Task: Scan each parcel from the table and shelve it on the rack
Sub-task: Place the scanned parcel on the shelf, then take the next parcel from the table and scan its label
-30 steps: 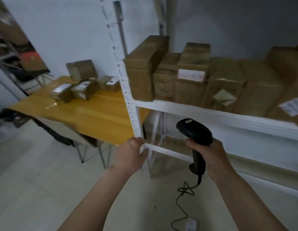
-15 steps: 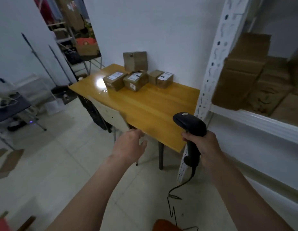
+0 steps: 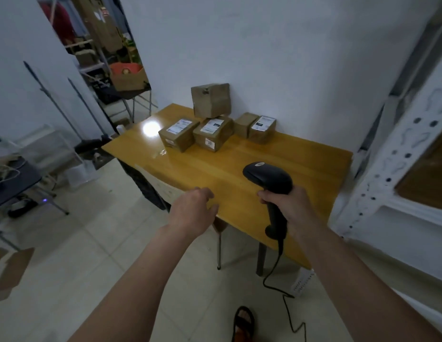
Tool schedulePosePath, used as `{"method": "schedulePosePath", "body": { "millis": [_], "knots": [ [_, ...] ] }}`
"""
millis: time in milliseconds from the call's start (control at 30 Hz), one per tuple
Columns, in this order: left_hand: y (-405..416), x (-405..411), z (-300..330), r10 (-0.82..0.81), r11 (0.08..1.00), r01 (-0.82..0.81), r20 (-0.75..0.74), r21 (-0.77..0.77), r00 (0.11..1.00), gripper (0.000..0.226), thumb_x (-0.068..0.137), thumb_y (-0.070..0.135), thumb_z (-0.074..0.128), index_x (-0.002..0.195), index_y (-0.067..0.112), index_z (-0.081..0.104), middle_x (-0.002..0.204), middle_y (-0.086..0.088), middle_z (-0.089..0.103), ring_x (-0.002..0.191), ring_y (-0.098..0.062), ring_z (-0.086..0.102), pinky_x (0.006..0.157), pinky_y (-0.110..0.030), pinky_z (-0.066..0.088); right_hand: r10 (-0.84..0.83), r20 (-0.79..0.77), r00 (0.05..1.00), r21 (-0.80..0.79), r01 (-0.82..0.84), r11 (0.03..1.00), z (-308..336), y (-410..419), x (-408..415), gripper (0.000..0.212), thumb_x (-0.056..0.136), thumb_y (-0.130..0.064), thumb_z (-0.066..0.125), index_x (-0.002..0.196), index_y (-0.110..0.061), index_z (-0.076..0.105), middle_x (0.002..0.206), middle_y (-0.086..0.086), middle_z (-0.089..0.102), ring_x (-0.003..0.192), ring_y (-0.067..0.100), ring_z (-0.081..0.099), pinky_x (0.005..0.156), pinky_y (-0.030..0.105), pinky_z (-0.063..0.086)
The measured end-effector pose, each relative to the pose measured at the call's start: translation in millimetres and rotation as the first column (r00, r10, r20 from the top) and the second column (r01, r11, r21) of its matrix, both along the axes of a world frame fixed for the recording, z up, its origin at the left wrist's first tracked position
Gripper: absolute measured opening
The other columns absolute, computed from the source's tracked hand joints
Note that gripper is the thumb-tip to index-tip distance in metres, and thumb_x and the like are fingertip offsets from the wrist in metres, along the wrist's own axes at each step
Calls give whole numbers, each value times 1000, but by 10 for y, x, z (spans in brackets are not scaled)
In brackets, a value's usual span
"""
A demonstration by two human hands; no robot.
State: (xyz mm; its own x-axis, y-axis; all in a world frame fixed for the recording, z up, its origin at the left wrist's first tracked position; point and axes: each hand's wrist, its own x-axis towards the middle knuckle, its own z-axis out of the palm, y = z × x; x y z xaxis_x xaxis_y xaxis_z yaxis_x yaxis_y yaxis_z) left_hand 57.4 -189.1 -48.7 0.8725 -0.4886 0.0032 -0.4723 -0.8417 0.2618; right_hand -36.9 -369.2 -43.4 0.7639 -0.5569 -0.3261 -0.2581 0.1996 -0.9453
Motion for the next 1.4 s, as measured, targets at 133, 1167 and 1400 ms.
{"method": "schedulePosePath", "body": {
  "millis": [133,1167,1400],
  "knots": [
    [-173,719,93,-27,1000,27,-4,6,1000,35,95,40,57,125,23,60,118,3,63,104,-17,60,85,-34,52,-9,-3,1000,5,9,1000,91,-9,668,17,79,-7,76,94,-3,68,98,20,69,96,33,65,86,45,48],
    [-1050,5575,-425,-80,995,52,-371,-85,925,105,72,49,80,149,13,20,155,-16,16,144,-37,14,115,-50,27,-237,-190,953,-37,234,972,165,-236,4706,18,75,0,76,83,-10,65,80,13,71,69,19,67,74,31,55],
    [-1698,6169,-313,52,980,-122,-386,-160,921,137,56,56,88,154,27,-3,162,-9,-9,148,-33,-6,115,-54,21,-360,-183,915,-8,364,931,95,-361,5255,16,79,-2,73,89,-9,63,72,3,64,63,10,59,52,17,40]
  ]
}}
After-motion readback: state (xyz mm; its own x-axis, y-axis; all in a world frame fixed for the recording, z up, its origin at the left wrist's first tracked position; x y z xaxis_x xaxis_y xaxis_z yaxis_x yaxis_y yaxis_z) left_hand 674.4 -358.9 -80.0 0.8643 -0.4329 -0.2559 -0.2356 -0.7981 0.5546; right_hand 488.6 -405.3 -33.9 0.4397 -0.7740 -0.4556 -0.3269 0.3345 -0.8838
